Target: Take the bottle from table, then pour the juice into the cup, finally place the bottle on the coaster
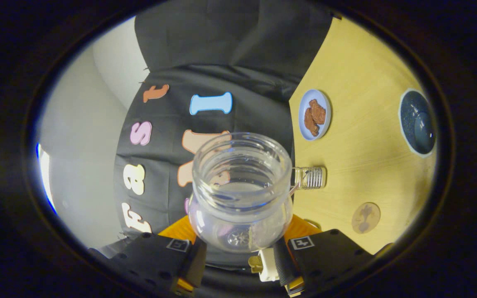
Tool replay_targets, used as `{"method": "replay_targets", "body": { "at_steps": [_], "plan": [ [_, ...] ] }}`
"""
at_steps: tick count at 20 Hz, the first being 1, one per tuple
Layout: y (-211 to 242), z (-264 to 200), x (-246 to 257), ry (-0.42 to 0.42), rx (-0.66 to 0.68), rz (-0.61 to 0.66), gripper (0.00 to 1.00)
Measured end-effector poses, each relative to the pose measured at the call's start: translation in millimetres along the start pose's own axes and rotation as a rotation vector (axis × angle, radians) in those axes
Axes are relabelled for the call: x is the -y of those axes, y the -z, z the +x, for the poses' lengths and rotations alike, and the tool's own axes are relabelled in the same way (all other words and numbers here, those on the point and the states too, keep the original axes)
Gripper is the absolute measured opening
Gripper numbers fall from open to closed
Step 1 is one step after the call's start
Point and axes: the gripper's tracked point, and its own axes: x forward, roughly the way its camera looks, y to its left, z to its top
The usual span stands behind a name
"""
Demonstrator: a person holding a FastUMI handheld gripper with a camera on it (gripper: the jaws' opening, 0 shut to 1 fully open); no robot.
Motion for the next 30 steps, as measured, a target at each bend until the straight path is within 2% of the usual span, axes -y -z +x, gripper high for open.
{"method": "replay_targets", "body": {
  "at_steps": [13,30],
  "plan": [
    [-18,0,4,-0.01,0.06,0.151,0.73],
    [-24,5,-4,-0.025,0.08,0.217,0.73]
  ]
}}
